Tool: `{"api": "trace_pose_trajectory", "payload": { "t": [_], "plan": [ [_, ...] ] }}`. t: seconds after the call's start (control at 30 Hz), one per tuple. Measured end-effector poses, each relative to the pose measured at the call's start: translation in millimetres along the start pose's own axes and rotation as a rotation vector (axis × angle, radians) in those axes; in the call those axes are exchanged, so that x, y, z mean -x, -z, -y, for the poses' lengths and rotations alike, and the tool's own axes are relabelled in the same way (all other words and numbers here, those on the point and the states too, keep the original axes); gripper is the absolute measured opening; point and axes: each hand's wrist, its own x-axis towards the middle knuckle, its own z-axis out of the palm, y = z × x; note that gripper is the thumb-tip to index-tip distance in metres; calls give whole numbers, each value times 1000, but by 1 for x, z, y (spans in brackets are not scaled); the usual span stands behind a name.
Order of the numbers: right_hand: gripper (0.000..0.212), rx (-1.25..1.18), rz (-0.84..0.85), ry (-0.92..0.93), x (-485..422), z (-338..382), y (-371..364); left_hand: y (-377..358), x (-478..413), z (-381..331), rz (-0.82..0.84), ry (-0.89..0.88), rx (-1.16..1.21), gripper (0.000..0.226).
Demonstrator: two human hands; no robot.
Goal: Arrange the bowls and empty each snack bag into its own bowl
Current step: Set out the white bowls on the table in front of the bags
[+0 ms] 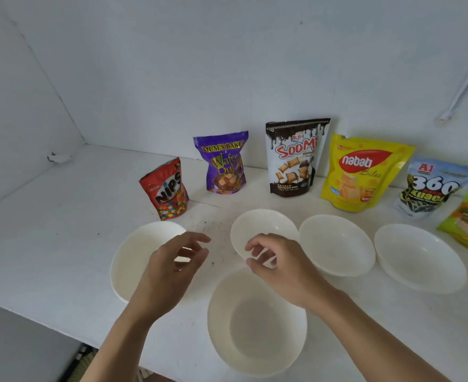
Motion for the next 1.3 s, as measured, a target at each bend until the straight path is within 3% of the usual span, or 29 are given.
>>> {"api": "trace_pose_trajectory", "payload": {
  "t": [0.2,0.33,0.5,0.63,0.8,1.1,1.3],
  "plan": [
    [7,-59,-5,106,-48,31,-30,33,-5,17,-280,105,-64,19],
    [10,1,53,131,-73,39,-57,43,4,50,-338,118,-241,26],
    [29,195,195,113,-86,47,-87,44,20,80,-378,219,-481,26],
    [35,253,265,77,-88,48,-100,46,28,88,-371,240,-399,34],
    [50,255,327,5,-89,51,-107,54,30,83,-429,447,-203,44],
    [45,248,168,-7,-86,56,-108,58,28,83,-356,426,-256,55],
    [41,150,177,-62,-89,63,-96,62,13,69,-281,415,-212,58]
  ]
}}
